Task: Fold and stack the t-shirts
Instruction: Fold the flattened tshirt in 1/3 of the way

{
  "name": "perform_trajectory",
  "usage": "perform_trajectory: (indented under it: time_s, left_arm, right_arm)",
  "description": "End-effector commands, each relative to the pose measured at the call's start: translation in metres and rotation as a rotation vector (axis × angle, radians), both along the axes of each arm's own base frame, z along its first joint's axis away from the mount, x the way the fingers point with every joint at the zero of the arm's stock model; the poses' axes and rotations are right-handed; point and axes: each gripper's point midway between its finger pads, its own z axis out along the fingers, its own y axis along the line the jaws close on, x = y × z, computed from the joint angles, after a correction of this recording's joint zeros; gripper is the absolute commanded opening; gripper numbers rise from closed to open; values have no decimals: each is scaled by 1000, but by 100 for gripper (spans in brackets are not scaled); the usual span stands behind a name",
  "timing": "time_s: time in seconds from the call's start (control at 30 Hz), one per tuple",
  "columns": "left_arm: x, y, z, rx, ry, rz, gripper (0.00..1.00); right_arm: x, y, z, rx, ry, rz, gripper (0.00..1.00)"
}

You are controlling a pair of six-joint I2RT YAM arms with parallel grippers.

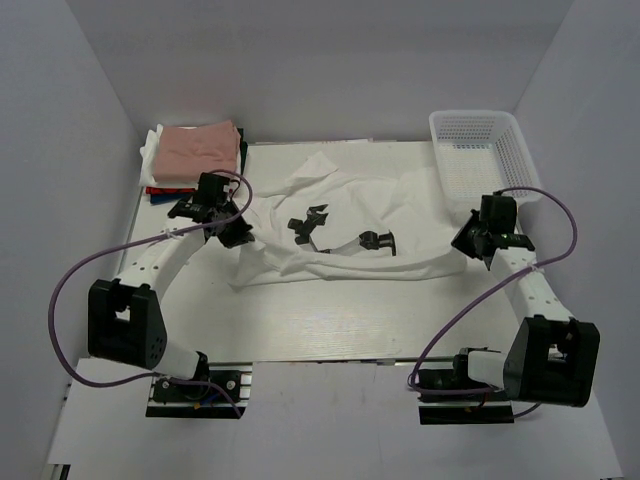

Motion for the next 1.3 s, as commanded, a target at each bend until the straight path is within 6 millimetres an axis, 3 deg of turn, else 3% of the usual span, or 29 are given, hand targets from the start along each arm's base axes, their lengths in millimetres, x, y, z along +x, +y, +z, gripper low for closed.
perform_trajectory:
  time_s: [0.0,0.07,0.1,0.2,0.5,0.53,0.67,0.8,0.83,0.87,0.9,0.93,1.0,1.03,1.07,1.13,1.17,1.2,1.27]
  left_arm:
    - [13,20,7,60,-21,81,0]
    - [26,22,5,64,-32,85,0]
    - [31,22,7,67,-44,77,0]
    - [43,16,6,38,-80,41,0]
    - [67,20,-1,70,-93,43,0]
    - [67,20,-8,74,-74,42,0]
    - [87,24,-6,86,-88,63,0]
    - [104,25,-16,92,-84,52,0]
    - [111,28,-22,94,-74,60,0]
    - [115,28,-25,102,-72,49,0]
    - [118,26,-27,94,-68,43,4]
    - [121,30,-33,103,-57,41,23]
    - [126,33,-29,123,-74,45,68]
    - [128,33,-26,130,-85,34,99]
    - [126,38,-27,132,-74,43,99]
    - [122,41,-17,150,-99,32,99]
    - [119,41,-13,150,-105,32,99]
    - [113,42,-3,148,-120,34,99]
    - [97,41,-8,132,-99,30,99]
  right_arm:
    - [32,-8,26,-34,-98,-13,0]
    - [44,-7,30,-32,-116,-2,0]
    - [46,-5,22,-33,-95,21,0]
    - [61,-3,32,-41,-142,50,0]
    - [93,-9,36,-81,-165,62,0]
    - [96,-10,26,-81,-140,61,0]
    - [106,-18,24,-97,-118,15,0]
    - [109,-24,18,-106,-97,-26,0]
    - [109,-24,17,-107,-94,-30,3]
    - [110,-24,14,-104,-85,-30,14]
    - [111,-22,15,-97,-92,-21,25]
    - [112,-18,14,-94,-89,7,27]
    - [110,-13,14,-82,-80,33,38]
    - [109,-11,15,-84,-81,51,42]
    - [107,-4,24,-67,-103,81,47]
    - [99,3,31,-75,-119,138,82]
    - [96,6,37,-59,-131,144,90]
    - [90,10,35,-53,-122,166,90]
    - [73,21,33,-24,-118,198,90]
